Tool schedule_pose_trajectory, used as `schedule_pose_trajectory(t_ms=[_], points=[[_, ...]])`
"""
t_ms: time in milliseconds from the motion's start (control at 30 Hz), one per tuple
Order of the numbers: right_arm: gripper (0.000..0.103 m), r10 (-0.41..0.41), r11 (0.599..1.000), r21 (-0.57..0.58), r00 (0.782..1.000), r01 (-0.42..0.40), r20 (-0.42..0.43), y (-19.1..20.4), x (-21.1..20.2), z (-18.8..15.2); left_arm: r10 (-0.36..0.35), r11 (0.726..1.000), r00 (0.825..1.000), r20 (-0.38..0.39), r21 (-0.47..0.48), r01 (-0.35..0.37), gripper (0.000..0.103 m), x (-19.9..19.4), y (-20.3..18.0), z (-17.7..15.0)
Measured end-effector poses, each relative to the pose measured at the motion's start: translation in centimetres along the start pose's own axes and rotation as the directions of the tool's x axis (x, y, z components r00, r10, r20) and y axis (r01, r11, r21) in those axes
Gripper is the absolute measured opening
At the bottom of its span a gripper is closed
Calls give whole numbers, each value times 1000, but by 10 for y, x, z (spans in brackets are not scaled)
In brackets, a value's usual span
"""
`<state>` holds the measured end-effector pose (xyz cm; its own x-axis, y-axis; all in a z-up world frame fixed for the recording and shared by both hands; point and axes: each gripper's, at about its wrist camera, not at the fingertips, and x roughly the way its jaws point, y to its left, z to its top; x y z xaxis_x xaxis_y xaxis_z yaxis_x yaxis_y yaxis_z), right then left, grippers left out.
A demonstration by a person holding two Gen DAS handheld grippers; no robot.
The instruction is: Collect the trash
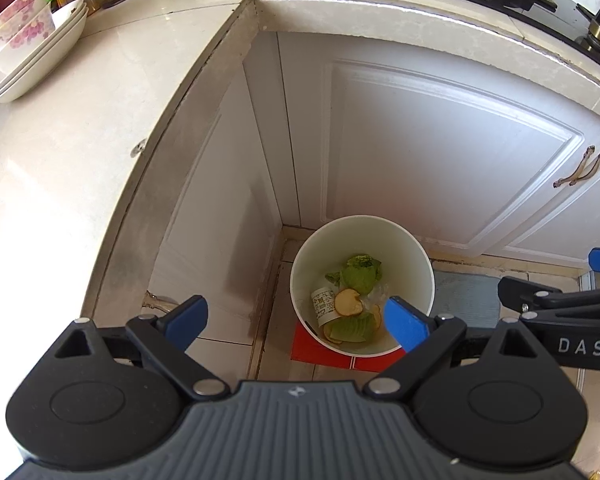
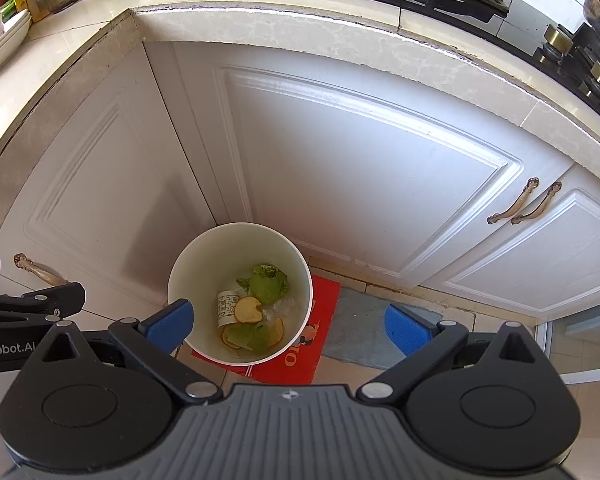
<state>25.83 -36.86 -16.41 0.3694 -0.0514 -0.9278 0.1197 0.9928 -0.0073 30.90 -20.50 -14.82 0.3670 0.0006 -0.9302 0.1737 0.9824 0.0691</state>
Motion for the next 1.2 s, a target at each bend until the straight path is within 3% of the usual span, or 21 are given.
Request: schedule_pose_trajectory(t_ms=[1200], points=[[103, 6, 1000, -2, 1000, -6, -8, 0, 0, 3, 6, 1000, 1000, -11, -12, -6, 95, 0, 0, 1]])
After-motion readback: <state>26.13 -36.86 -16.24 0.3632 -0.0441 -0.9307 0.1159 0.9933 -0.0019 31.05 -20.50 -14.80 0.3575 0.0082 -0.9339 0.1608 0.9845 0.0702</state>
